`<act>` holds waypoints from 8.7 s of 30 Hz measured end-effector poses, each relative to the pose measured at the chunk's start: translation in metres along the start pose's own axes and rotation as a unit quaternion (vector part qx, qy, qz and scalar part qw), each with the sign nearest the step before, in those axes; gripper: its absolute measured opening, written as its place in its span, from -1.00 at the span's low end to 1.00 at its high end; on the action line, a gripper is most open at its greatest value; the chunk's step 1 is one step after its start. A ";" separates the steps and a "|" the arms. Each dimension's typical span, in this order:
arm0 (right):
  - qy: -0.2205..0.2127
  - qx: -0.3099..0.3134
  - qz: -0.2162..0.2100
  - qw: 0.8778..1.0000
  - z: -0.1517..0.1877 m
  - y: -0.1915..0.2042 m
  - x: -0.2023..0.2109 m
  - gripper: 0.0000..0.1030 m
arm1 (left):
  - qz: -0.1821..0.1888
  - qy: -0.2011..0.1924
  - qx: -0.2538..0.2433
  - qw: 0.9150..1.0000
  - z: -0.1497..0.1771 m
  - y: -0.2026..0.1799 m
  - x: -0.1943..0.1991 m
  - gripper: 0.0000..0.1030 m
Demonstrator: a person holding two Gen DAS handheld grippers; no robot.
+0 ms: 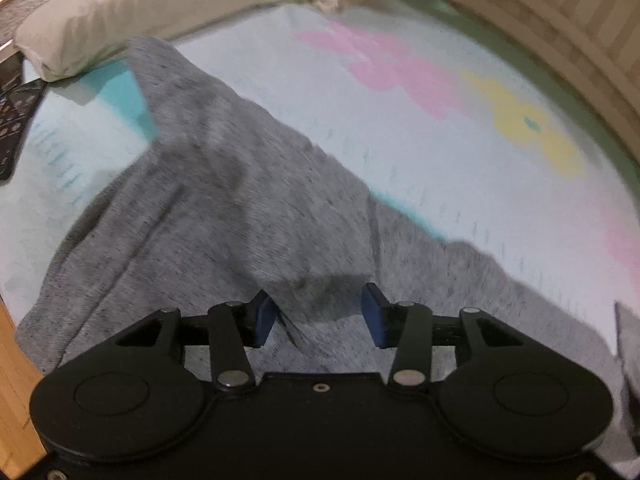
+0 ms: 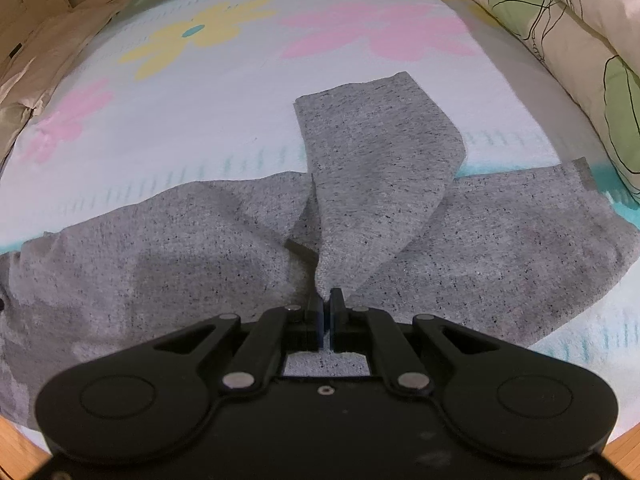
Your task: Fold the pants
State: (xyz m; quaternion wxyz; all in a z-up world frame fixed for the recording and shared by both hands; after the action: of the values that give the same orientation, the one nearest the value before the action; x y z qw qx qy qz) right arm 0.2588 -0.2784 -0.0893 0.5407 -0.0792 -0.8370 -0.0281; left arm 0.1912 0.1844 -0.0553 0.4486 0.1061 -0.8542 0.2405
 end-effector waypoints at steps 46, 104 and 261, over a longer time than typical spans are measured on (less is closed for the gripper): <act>0.040 0.038 0.071 0.996 0.048 -0.016 -0.005 -0.72 | -0.044 0.054 -0.071 0.995 0.074 0.011 0.061 -0.33; -0.100 0.126 0.096 0.982 -0.052 0.035 0.020 -0.31 | 0.028 0.024 -0.212 0.977 0.116 -0.103 0.005 -0.29; -0.137 0.497 -0.302 0.802 0.181 0.312 0.096 -0.89 | -0.035 -0.012 -0.147 0.988 -0.033 0.060 0.102 -0.26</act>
State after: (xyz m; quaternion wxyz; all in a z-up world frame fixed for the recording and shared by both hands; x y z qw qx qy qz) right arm 0.1080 0.0633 -0.0893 0.3499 0.4537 -0.7833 0.2412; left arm 0.1324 0.2561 0.0254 0.4571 0.0714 -0.8815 0.0948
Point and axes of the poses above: each gripper's, at about its wrist camera, not at the fingertips, and x roughly against the way its jaws point, y to its left, z to its underside, the point moved 1 cm from there along -x, roughly the way its jaws point, and after that the axes turned 6 degrees about z, right-handed, at the moved point
